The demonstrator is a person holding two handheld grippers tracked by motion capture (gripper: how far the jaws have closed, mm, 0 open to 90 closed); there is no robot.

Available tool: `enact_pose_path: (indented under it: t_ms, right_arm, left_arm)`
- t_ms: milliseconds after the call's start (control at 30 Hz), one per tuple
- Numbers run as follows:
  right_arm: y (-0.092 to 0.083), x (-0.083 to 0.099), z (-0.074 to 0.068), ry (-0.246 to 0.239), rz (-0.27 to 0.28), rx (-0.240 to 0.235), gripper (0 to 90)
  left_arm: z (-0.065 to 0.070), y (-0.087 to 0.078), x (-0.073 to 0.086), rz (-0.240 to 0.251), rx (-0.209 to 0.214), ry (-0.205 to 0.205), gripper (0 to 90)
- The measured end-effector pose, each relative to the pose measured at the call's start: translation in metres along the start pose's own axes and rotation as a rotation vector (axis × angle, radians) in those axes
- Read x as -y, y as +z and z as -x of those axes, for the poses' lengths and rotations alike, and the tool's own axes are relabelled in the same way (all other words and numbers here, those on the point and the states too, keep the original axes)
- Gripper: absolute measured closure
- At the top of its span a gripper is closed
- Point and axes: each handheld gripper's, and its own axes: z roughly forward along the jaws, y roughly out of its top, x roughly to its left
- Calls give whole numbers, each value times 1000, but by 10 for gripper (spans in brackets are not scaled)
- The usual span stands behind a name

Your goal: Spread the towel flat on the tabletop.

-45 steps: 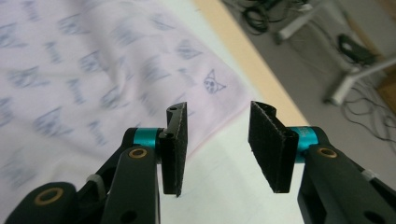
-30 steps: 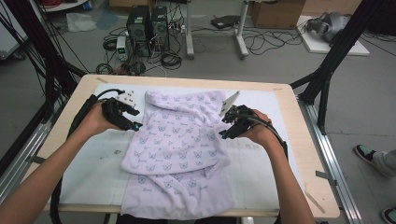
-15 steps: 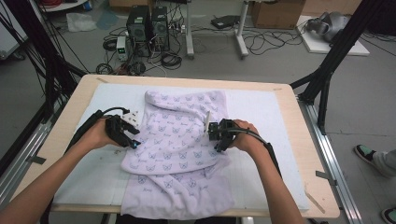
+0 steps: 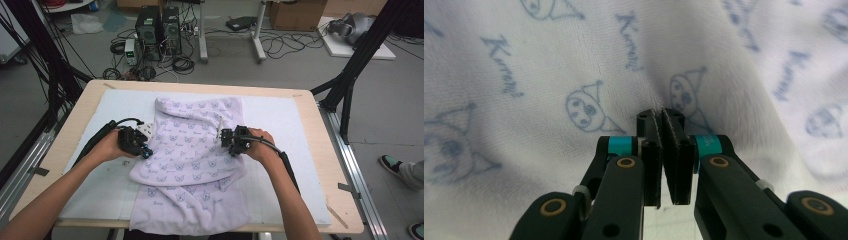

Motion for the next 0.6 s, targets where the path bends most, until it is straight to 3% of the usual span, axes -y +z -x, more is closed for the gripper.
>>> enact_pose_path:
  t_ms: [67,133,233,400,500,567,600]
  right_arm:
    - [-7,4,2,17,17,15,872]
    - [-22,13,5,53,76,30,872]
    - [-43,30,9,96,156,59,872]
    - [-69,51,11,175,257,132,872]
    - [-80,52,13,199,293,235,874]
    - [-84,50,17,223,299,357,873]
    - [-84,49,20,246,305,394,871]
  left_arm:
    - [0,-2,-1,-9,-12,0,886]
    - [0,-6,-2,0,-42,-3,887]
    - [-2,-16,-6,49,-77,-22,888]
    - [-10,-39,-24,113,-162,-5,888]
    - [-22,-55,-39,177,-244,-15,888]
    - [-32,-61,-45,218,-301,-40,887]
    - [-39,-61,-46,227,-307,-59,885]
